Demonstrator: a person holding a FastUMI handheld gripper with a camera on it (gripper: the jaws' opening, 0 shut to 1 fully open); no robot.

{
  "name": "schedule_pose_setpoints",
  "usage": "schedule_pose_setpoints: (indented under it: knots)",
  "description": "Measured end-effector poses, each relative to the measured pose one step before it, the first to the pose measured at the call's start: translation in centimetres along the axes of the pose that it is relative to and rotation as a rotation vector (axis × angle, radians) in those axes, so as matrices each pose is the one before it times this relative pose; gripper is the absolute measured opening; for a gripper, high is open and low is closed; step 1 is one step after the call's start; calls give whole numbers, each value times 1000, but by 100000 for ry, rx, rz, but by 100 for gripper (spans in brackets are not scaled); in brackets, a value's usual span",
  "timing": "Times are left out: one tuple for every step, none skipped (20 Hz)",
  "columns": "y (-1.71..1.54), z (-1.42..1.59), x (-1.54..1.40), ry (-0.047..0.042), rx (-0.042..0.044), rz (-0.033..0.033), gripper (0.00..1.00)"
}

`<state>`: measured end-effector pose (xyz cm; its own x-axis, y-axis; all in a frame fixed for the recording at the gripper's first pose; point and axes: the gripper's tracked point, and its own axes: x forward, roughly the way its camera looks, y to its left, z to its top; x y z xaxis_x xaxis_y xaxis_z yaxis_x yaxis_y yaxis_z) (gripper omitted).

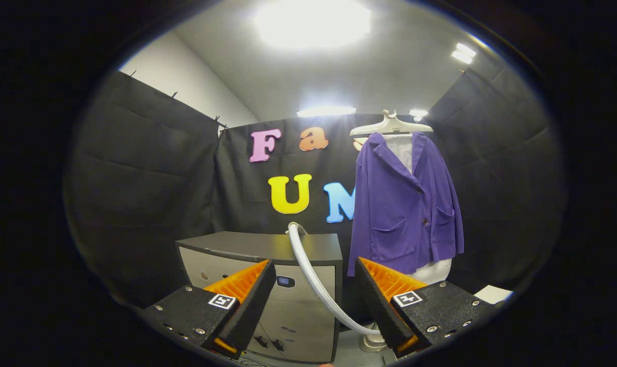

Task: Iron the clothes twice with a garment steamer, once on the left side and once on the right side.

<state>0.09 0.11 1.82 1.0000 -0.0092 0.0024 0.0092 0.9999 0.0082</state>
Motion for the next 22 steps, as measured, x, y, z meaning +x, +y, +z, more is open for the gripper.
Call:
schedule_pose_setpoints:
  knots:
    - [122, 620, 245, -317, 330, 508, 95]
    - [234, 820, 167, -684, 344, 760, 95]
    - [231, 712, 131, -679, 90, 897, 95]
    - [255, 785, 199, -523, -15, 947, 95]
    - [405, 705, 218, -645, -262, 1415, 95]
    - [298, 898, 212, -581, -532, 1291, 95]
    - [218, 781, 226, -508, -401, 1183, 95]
    - [266, 841, 294, -300, -305, 1332, 95]
    - [508, 884, 287, -508, -220, 1244, 95]
    - [301, 884, 430, -509, -555, 1258, 95]
    - [193, 988, 389, -556, -518, 1082, 95]
    - [320, 1027, 548, -426, -261, 1313, 95]
    - [599, 587, 745, 377, -108, 2019, 95]
    - [530, 550, 810, 958, 273, 2825, 95]
    - [432, 611, 807, 550, 561, 2545, 95]
    - [48, 737, 949, -49, 461, 1384, 95]
    - [-277, 652, 816, -178, 335, 556, 95]
    - [-333, 645, 1129, 354, 227, 375, 96]
    - [-131, 183, 999, 383, 144, 356, 96]
    - [-227, 274, 1422, 988, 374, 565, 96]
    - [-144, -110, 1214, 1830, 567, 741, 96]
    - [-207, 10, 1177, 1737, 509, 918, 96]
